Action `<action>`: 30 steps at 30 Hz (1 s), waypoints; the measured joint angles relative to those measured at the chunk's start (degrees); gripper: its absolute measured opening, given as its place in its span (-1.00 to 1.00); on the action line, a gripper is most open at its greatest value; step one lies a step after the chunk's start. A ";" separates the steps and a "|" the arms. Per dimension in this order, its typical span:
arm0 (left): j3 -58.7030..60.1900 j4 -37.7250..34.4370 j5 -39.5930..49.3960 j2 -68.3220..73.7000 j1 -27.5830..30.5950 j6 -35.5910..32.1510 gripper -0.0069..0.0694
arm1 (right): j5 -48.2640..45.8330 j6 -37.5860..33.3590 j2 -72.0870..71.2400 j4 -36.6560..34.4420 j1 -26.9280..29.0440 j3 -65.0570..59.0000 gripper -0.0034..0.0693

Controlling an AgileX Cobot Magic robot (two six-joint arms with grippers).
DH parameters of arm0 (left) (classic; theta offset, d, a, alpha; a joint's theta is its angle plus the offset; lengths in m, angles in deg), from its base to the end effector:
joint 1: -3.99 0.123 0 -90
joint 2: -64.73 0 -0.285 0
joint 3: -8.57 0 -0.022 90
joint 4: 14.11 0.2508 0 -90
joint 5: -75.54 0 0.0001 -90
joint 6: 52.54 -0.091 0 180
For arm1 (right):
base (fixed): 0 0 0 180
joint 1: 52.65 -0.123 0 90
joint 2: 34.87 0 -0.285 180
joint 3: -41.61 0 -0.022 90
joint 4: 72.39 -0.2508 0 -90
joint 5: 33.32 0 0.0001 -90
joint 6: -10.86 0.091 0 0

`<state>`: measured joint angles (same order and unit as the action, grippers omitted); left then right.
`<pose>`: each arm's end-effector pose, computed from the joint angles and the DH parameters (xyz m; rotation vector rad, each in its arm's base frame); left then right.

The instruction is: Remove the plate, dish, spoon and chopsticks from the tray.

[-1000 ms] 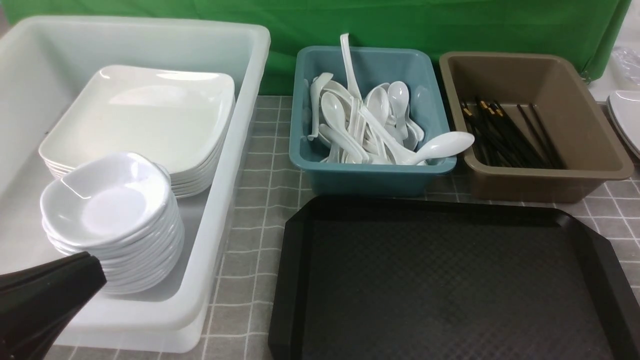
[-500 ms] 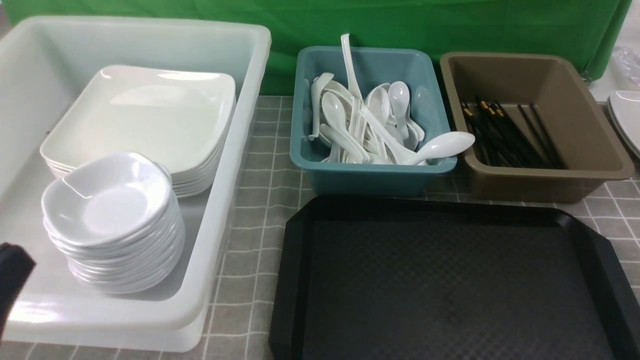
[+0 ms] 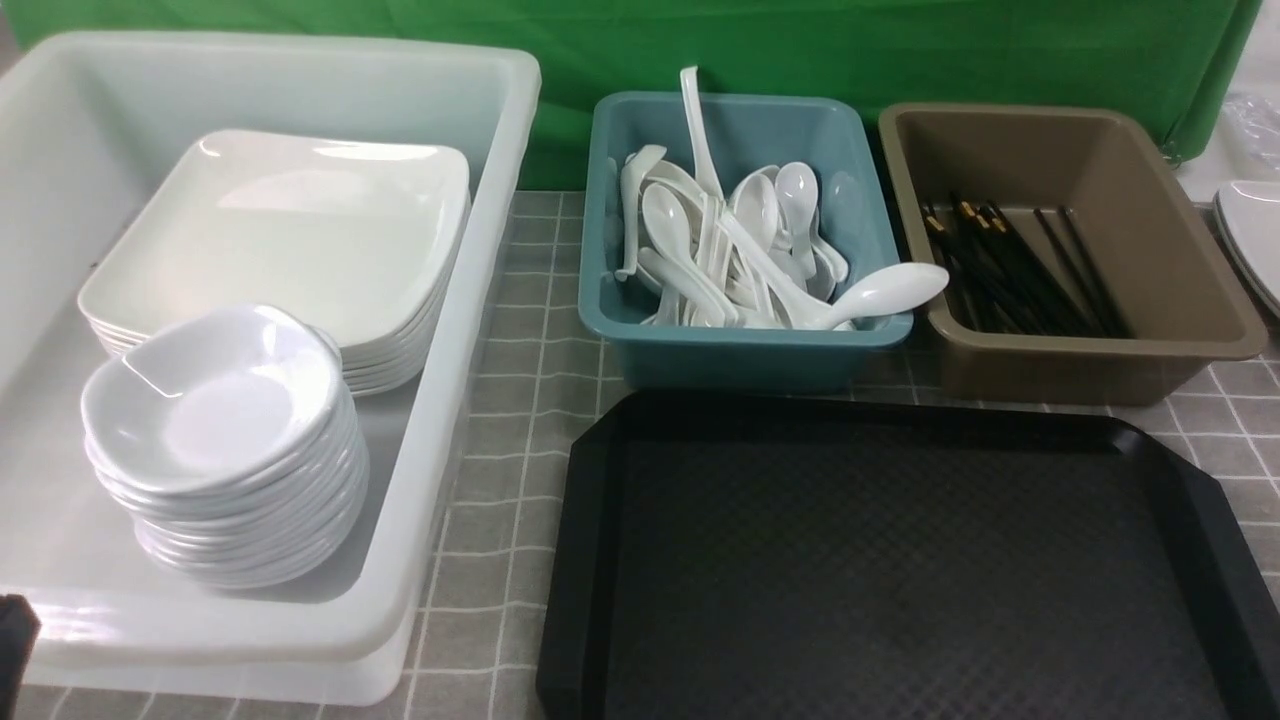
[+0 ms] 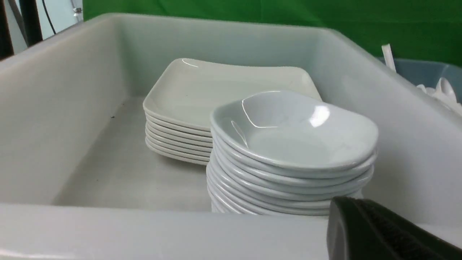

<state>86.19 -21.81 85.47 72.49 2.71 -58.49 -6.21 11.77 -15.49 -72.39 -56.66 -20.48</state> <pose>0.0564 -0.0034 0.1952 0.0124 1.6622 -0.0578 0.0498 0.0035 0.3295 -0.0257 0.9487 0.0793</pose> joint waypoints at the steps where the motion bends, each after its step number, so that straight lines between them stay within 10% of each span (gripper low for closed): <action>1: 0.00 0.00 0.72 0.00 0.00 -0.63 -0.81 | 0.00 0.00 0.00 0.00 0.00 0.01 -0.26; 30: 0.00 1.95 2.04 -0.05 0.00 -1.79 -0.81 | 0.00 -4.12 0.00 0.00 0.00 0.01 -0.26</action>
<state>86.19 -19.86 87.51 72.44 2.71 -60.28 -6.21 7.65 -15.49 -72.39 -56.66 -20.47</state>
